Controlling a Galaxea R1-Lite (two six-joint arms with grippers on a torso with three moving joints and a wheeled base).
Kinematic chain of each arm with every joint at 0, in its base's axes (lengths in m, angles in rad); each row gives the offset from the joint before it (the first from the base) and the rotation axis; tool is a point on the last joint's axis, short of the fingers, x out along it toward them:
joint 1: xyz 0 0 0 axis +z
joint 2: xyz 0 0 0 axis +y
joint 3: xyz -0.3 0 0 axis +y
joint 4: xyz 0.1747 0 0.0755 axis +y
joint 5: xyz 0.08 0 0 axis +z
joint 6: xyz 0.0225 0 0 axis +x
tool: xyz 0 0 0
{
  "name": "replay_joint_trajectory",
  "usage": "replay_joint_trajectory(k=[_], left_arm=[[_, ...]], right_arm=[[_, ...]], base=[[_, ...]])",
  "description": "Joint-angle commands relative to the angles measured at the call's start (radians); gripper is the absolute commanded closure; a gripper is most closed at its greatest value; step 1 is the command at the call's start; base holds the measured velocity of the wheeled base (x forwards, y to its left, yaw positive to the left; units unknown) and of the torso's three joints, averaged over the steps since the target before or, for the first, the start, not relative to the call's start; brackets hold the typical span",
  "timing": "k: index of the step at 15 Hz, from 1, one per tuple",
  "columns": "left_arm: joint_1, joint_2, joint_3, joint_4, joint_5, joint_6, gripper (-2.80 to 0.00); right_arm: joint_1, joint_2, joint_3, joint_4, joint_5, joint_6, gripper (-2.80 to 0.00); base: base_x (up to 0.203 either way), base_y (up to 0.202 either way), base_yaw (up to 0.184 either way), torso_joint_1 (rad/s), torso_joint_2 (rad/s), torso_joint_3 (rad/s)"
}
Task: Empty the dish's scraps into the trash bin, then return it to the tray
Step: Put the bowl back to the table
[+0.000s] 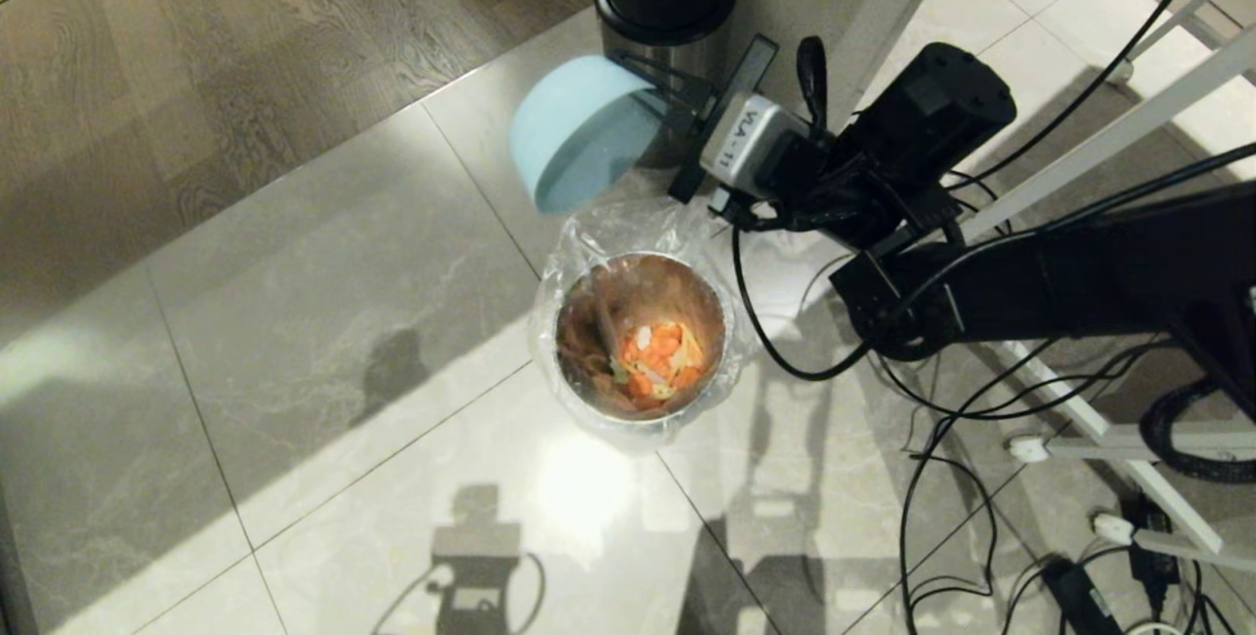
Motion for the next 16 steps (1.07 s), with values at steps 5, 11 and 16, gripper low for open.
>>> replay_joint_trajectory(k=[5, 11, 16], left_arm=[[0.0, 0.001, 0.0, -0.001, 0.001, -0.001, 0.0], [0.001, 0.0, 0.0, -0.001, 0.001, -0.001, 0.0], [0.001, 0.0, 0.0, -0.001, 0.001, -0.001, 0.0]], right_arm=[[-0.015, -0.15, 0.268, 0.364, -0.544, 0.343, 0.0], [-0.021, -0.338, 0.588, 0.645, -0.789, 0.902, 0.0], [-0.117, -0.478, 0.58, 0.921, -0.861, 1.273, 0.0]], base=[[0.0, 0.0, 0.0, 0.0, 0.0, 0.0], [0.0, 0.0, 0.0, 0.0, 0.0, 0.0], [0.0, 0.0, 0.0, 0.0, 0.0, 0.0]])
